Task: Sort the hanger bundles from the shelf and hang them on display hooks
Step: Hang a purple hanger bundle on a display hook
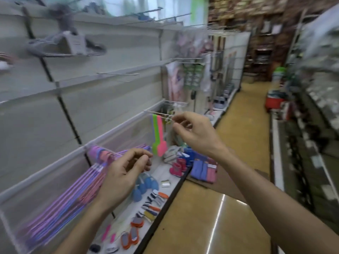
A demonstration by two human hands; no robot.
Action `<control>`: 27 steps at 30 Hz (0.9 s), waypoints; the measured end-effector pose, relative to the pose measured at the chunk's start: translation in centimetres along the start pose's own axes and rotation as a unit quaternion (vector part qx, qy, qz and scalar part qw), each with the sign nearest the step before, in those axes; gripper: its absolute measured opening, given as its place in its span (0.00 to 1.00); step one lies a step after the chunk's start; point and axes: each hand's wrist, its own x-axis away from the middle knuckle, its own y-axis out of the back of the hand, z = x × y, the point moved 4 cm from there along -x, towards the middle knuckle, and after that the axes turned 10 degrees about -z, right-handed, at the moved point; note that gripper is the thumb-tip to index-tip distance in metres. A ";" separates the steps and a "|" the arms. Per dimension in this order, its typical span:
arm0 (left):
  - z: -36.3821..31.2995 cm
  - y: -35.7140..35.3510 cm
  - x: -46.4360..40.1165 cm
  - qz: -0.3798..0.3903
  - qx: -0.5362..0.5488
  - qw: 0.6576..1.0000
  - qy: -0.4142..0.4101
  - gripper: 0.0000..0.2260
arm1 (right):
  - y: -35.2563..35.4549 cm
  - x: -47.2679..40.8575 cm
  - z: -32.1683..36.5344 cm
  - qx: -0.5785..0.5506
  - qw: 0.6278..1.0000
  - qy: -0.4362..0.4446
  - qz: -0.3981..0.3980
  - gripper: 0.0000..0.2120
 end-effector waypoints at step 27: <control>6.5 -30.9 -24.9 0.174 0.056 0.982 -0.040 0.10 | 11.2 -10.3 -32.3 0.130 0.980 -0.138 -0.060 0.08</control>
